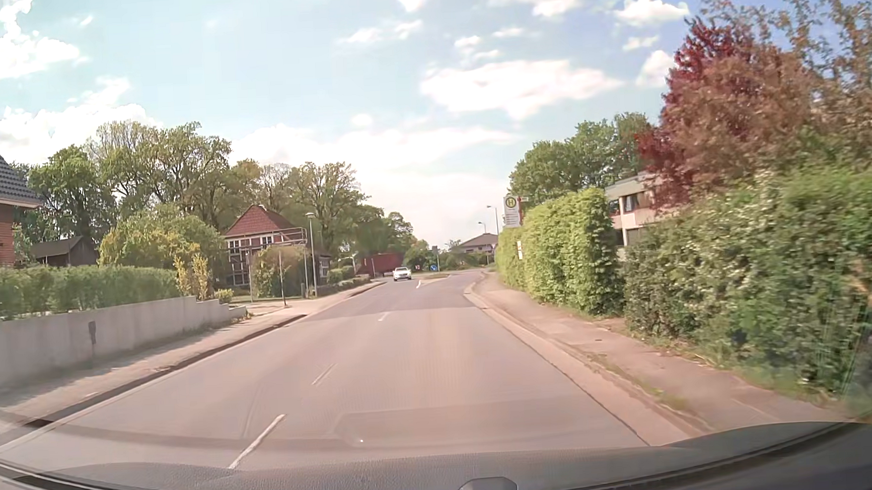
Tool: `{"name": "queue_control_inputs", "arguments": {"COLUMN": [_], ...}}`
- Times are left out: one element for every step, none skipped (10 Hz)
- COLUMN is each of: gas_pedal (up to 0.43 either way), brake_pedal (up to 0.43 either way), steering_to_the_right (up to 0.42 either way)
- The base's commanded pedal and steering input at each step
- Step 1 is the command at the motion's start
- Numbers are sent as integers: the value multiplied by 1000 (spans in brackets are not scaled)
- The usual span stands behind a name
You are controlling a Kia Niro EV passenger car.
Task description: Follow the waypoints while adhering to traffic rules and regulations
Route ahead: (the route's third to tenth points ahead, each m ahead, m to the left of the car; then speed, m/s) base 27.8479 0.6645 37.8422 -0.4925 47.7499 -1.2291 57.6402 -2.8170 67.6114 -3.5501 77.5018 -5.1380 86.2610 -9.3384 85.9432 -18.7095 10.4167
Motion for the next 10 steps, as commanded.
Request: {"name": "queue_control_inputs", "arguments": {"gas_pedal": [0,0,0,0,0,0,0,0,0,0], "brake_pedal": [0,0,0,0,0,0,0,0,0,0], "steering_to_the_right": [-2,-1,-1,-1,0,-1,0,-1,-1,0]}}
